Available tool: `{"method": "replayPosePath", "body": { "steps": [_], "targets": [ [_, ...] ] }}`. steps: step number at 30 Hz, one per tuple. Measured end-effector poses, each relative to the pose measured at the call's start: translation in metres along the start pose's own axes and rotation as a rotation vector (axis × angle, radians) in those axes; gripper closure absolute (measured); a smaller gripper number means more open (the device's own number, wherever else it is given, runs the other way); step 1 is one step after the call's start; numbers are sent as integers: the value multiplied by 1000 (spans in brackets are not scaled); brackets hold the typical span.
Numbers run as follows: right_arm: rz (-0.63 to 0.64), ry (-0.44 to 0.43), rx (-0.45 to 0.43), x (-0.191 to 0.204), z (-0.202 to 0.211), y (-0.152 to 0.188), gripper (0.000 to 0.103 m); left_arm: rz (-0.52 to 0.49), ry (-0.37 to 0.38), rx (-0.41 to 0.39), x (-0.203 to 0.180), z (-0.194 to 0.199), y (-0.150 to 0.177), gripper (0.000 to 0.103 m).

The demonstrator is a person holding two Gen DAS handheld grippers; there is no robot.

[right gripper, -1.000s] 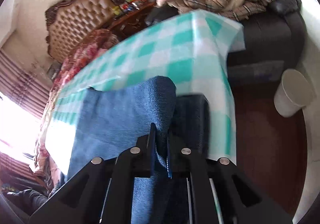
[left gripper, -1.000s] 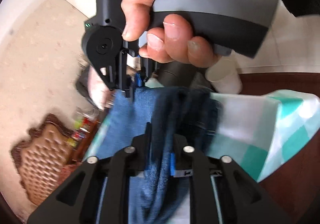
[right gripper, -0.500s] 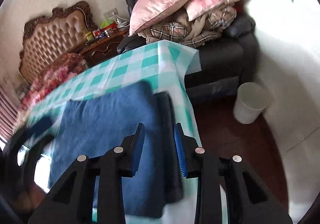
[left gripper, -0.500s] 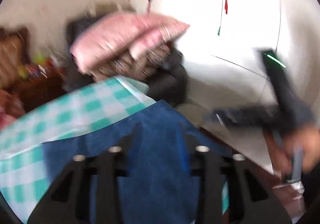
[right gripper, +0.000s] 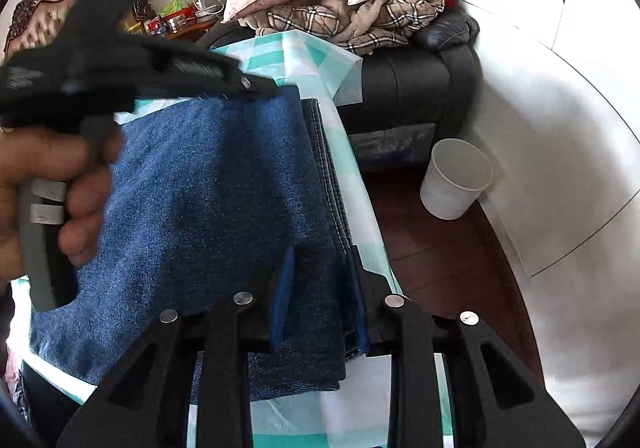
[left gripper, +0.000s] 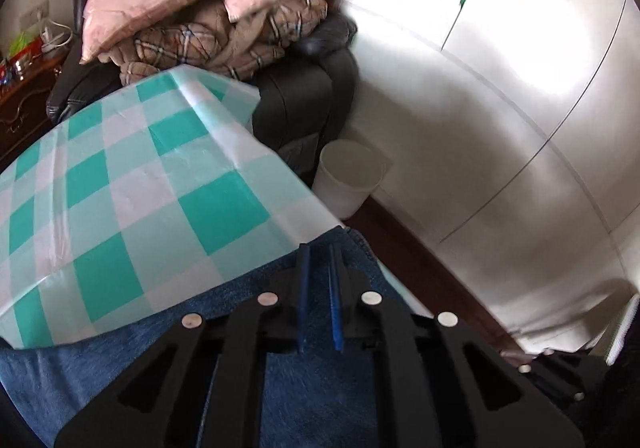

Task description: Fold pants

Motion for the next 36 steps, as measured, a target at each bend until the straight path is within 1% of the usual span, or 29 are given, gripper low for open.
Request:
{"method": "replayPosePath", "body": {
  "steps": [1,2,3,4,5,7,9,11,12,13,14,15,16,19,20,21,22,24,26,27,28,29,30,31,32,33,34,35,36],
  "targets": [
    [2,3,-4,0,0,1,78,-11,-22,-32,-1,11,0,92],
    [2,4,-8,0,0,2,78,-11,-29,-44,-4,18,0,92],
    [2,5,-10,0,0,2,78,-6,-27,-42,-5,19,3,92],
    [4,9,-13,1,-1,1,78,-2,-23,-19,-6,15,6,92],
    [8,16,-14,2,-1,2,78,1,-14,28,-4,1,13,92],
    [17,31,-17,3,0,3,78,5,-1,0,-3,1,12,92],
    [25,40,-20,5,1,5,78,39,9,-10,-3,13,11,90],
    [34,49,-25,6,1,6,78,34,-12,-49,-11,35,16,81],
    [31,50,-26,6,1,5,78,27,-32,-66,-16,46,20,68],
    [29,52,-26,6,0,6,78,31,-57,-73,-21,56,28,55],
    [28,54,-28,6,1,6,78,48,-78,-70,-25,67,41,54],
    [29,56,-30,6,1,7,78,59,-72,-68,-30,73,51,54],
    [31,59,-34,7,2,8,78,69,-65,-42,-36,76,67,54],
    [43,73,-40,8,3,10,78,67,-89,81,-53,70,105,54],
    [45,77,-40,8,4,10,78,57,-98,92,-61,71,116,54],
    [46,79,-40,8,4,10,78,37,-123,84,-68,75,123,53],
    [45,80,-38,8,4,10,77,18,-143,80,-75,81,128,51],
    [36,80,-39,8,7,8,77,20,-157,76,-86,94,139,47],
    [29,71,-56,12,13,6,70,0,-152,71,-95,104,146,42],
    [31,59,-82,18,18,3,68,-9,-166,68,-98,110,149,39],
    [34,49,-106,22,23,1,58,-7,-183,64,-99,115,152,34],
    [44,37,-139,30,28,-1,44,4,-201,56,-97,122,154,31],
    [58,29,-161,36,31,-2,37,18,-216,48,-95,129,155,24],
    [80,31,-168,42,31,-1,33,27,-230,43,-93,134,155,20],
    [103,47,-159,46,28,1,33,48,-253,32,-89,141,154,18],
    [119,79,-141,47,22,4,33,66,-261,25,-86,148,154,13],
    [126,131,-111,44,13,9,33,77,-274,24,-83,153,153,10],
    [124,155,-85,41,6,13,33,81,-316,22,-78,160,153,8],
    [109,150,-76,37,3,16,32,79,-350,6,-74,166,153,2]
  ]
}}
Point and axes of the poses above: each gripper's, at about its wrist camera, not at the fingertips, and z roughly against the way its jaws point, x to its left, y to its underside, the point moved 6 cm from there along -z, roughly the way its jaws point, and after that the axes turned 15 degrees about -z, right-handed, at the moved point
